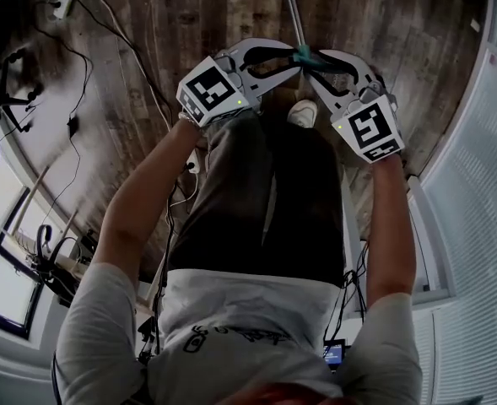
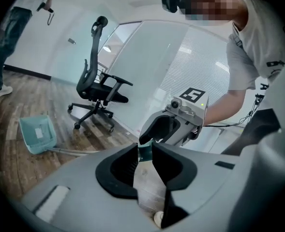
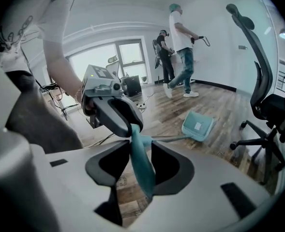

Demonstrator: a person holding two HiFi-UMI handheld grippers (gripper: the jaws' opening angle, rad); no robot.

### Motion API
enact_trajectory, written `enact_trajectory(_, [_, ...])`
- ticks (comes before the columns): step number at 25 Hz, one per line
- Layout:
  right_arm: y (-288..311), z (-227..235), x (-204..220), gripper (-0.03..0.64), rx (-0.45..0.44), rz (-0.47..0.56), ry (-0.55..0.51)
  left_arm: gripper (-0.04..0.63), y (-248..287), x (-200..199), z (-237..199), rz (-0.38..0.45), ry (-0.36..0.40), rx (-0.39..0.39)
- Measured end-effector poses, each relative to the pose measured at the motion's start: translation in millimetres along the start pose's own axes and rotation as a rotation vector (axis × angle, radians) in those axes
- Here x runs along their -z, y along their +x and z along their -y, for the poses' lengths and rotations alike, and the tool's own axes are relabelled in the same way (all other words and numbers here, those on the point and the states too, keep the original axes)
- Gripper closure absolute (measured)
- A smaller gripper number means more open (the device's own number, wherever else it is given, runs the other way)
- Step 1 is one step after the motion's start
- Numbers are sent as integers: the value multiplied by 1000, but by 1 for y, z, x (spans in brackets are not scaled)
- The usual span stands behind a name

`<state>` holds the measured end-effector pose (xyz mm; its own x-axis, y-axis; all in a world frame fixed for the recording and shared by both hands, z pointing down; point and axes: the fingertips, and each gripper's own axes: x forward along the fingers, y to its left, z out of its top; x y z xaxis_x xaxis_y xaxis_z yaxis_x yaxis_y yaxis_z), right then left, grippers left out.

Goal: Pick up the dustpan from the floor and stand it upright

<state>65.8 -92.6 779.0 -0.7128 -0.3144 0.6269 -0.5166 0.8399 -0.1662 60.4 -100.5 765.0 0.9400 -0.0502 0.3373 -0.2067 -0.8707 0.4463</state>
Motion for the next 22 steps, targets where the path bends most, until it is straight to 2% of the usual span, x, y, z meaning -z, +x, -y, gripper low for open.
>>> enact_trajectory(7, [-31, -4, -25, 465, 25, 5, 9, 506, -12, -32, 19, 31, -53, -1])
enact_trajectory(22, [-79, -60, -74, 465, 32, 7, 22, 499, -57, -68, 80, 23, -114, 27])
